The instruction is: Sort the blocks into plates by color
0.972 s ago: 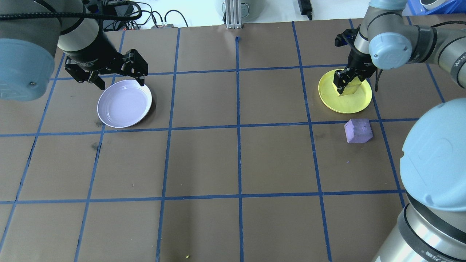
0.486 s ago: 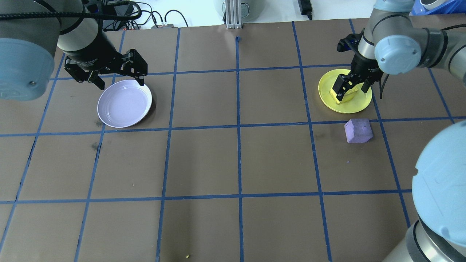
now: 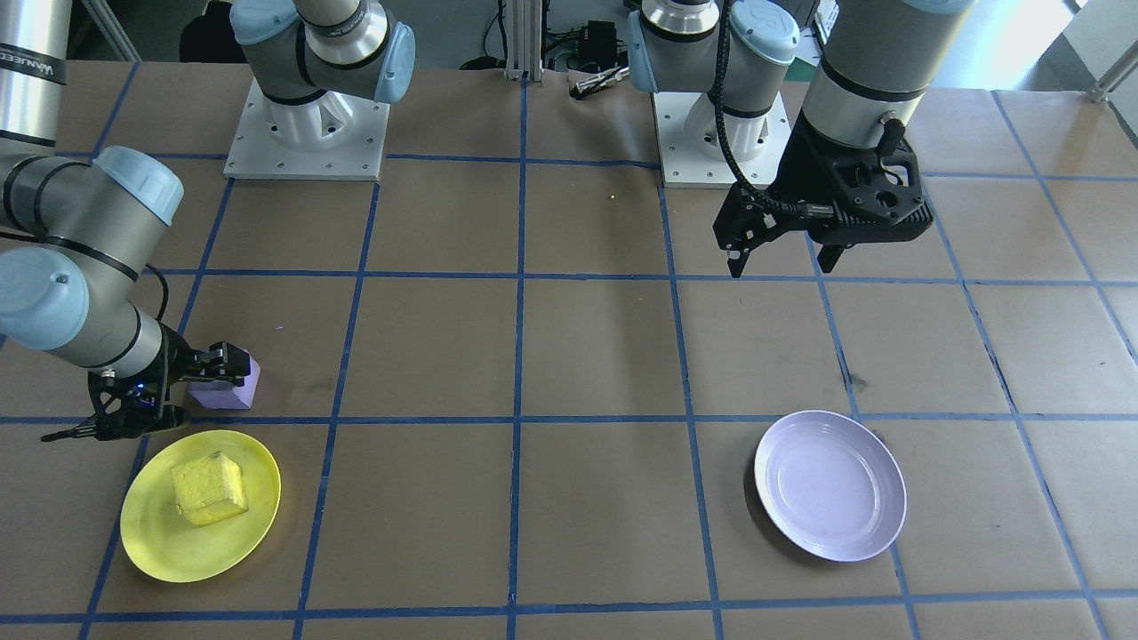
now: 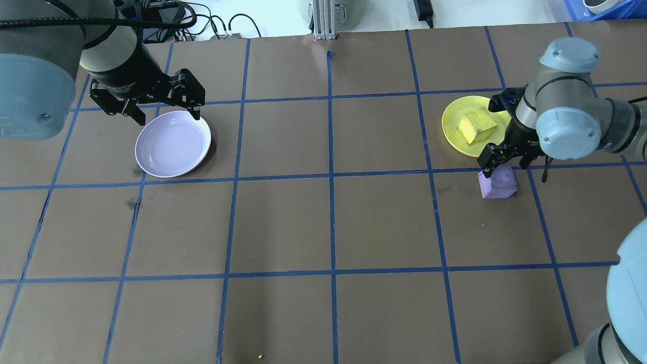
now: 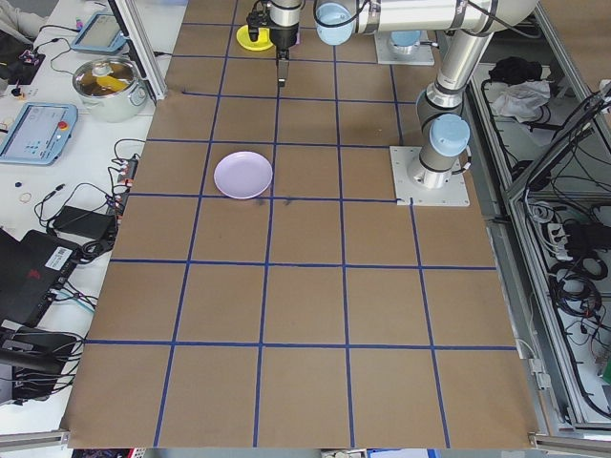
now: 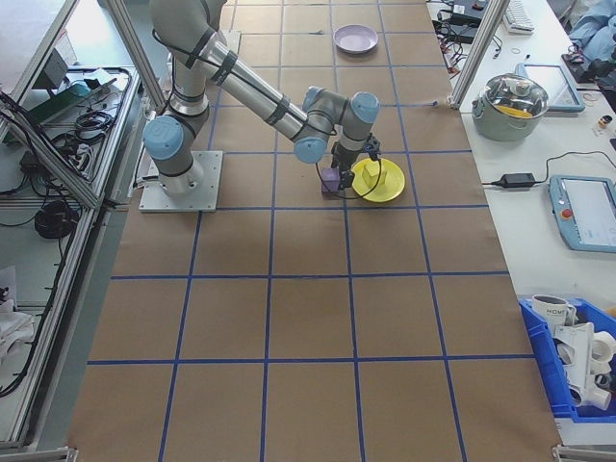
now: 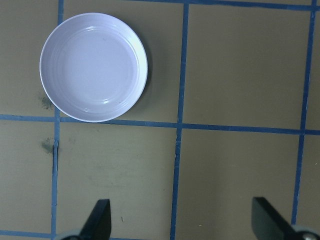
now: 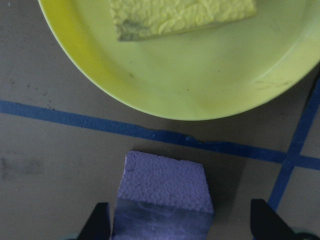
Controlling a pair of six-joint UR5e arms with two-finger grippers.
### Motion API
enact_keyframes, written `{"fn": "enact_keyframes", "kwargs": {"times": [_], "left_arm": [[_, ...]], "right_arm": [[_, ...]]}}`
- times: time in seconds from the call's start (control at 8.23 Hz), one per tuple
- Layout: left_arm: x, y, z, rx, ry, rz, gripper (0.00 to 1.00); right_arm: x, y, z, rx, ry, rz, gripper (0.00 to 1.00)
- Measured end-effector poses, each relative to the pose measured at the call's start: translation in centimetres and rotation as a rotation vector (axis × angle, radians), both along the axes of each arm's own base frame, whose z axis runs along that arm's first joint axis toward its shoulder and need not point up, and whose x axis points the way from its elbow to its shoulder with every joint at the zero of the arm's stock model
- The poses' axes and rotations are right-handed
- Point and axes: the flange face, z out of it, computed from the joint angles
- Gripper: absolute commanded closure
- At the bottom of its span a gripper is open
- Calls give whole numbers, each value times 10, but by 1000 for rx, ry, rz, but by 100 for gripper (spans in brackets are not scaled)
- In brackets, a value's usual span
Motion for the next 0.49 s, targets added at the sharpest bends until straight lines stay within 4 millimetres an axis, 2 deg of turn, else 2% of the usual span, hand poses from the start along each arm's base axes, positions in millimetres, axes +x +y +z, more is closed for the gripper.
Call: {"fn": "enact_keyframes", "kwargs": {"times": [0.12, 0.24, 0.36, 0.49], "left_arm": [[0, 0, -1, 2, 0, 0, 0], [0, 1, -2, 3, 0, 0, 0], [0, 1, -2, 4, 0, 0, 0], [0, 1, -2, 4, 1, 0, 0]], "right_arm": [[0, 10, -9, 20, -7, -21, 16], [1, 15, -14, 37, -15, -31, 78], [1, 17, -16, 45, -18, -33, 99], [1, 18, -16, 49, -14, -32, 100]]}}
